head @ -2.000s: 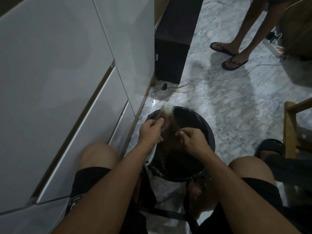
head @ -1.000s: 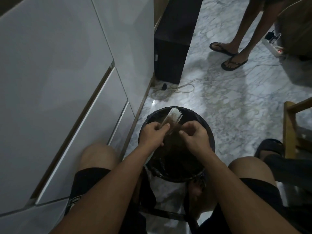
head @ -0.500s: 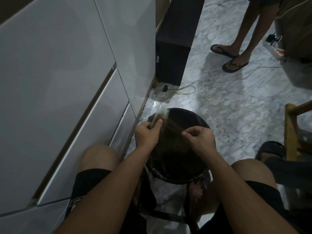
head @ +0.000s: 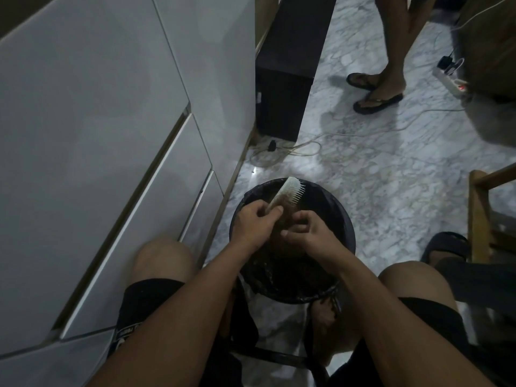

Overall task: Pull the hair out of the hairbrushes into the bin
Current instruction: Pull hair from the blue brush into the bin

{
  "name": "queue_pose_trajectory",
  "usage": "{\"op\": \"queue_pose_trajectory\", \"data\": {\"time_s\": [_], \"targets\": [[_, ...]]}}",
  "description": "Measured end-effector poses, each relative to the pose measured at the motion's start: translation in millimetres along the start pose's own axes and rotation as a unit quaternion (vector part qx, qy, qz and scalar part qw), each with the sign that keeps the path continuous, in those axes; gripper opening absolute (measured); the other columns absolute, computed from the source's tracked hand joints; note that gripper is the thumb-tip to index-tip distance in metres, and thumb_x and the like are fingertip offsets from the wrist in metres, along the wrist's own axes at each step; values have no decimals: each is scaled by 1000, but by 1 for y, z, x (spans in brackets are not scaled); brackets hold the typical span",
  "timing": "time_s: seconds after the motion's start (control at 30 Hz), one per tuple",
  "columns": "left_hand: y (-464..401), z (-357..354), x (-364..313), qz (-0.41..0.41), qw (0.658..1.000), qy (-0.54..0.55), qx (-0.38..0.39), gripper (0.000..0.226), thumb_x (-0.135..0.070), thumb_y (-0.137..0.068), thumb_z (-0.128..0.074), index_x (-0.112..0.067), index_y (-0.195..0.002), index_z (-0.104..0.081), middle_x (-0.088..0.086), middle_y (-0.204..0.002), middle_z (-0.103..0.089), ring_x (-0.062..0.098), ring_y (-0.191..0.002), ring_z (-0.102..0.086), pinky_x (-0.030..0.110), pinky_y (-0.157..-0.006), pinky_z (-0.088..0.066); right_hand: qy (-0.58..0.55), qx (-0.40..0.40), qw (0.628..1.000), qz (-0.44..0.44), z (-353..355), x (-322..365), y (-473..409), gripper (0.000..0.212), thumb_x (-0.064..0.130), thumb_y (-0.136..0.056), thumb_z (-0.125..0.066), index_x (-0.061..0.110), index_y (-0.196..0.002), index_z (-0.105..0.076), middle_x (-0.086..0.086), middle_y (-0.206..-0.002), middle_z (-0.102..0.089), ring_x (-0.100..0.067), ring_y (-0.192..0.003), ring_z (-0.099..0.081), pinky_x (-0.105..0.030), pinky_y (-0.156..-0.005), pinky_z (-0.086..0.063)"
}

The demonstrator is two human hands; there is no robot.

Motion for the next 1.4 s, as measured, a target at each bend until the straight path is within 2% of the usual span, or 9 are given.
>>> {"op": "queue_pose_trajectory", "data": {"time_s": [0.1,0.3,0.47,0.63,0.83,0.97,1.17,1.27,1.4], "targets": [[-1,9,4,19,999,4,-28,35,-49,-84,-64,-21,-66,-56,5,-68,-64,32,-69,-67,45,-68,-56,27,-1,999,18,3,7,0,9,18,-93,-59,17,-96,-67,-5,-82,-68,-23,-76,-62,-37,-73,-51],[0,19,17,96,992,55,-61,38,-46,-93,-59,-9,-87,-66,7,-67,-62,15,-46,-54,19,-37,-40,93,12,994,54,12,22,7,36,28,-102,-40,20,-73,-60,5,-60,-47,-10,-55,-42,-29,-59,-35],[2,24,31,167,974,126,-83,37,-42,-95,-60,-6,-87,-63,9,-61,-59,16,-39,-50,21,-34,-38,118,9,992,46,22,20,5,38,31,-102,-40,22,-68,-56,7,-56,-46,-10,-52,-39,-28,-55,-33],[0,4,27,181,969,169,21,47,-48,-86,-66,-2,-97,-68,17,-73,-65,21,-42,-51,23,-40,-37,127,-36,990,55,41,23,5,38,30,-101,-43,19,-68,-58,4,-56,-46,-13,-53,-40,-28,-53,-32],[7,-8,18,146,982,103,70,76,-80,-62,-65,-11,-92,-75,13,-73,-70,24,-51,-57,26,-45,-41,156,-32,986,42,35,18,10,37,28,-100,-45,18,-68,-60,3,-57,-49,-10,-51,-42,-26,-51,-34],[9,-5,19,134,987,68,59,59,-70,-70,-71,-13,-86,-73,7,-62,-64,17,-45,-55,22,-41,-42,181,-23,982,41,29,18,10,37,27,-100,-46,18,-67,-61,5,-58,-50,-9,-53,-43,-25,-54,-35],[4,22,20,121,990,60,-47,49,-59,-81,-68,-10,-85,-70,5,-61,-61,18,-46,-55,17,-34,-37,198,-20,979,38,36,12,7,38,28,-100,-44,20,-66,-58,6,-56,-48,-11,-53,-43,-27,-55,-35],[2,35,19,115,987,76,-87,51,-61,-81,-67,-13,-65,-63,5,-54,-57,19,-39,-52,18,-36,-37,244,-45,968,43,46,13,5,37,27,-101,-42,19,-67,-54,4,-58,-49,-12,-54,-44,-28,-55,-36],[1,34,17,103,987,81,-89,52,-61,-81,-67,-16,-58,-59,4,-51,-56,19,-38,-51,20,-38,-39,315,-110,942,27,58,8,1,37,27,-101,-39,19,-67,-50,1,-64,-53,-20,-66,-53,-33,-64,-41]]}}
Point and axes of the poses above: each hand's wrist, its own y-axis away from the middle knuckle, its own z-axis out of the back of the hand, x = y × z, the point moved 10 cm from there along -y, towards the middle knuckle
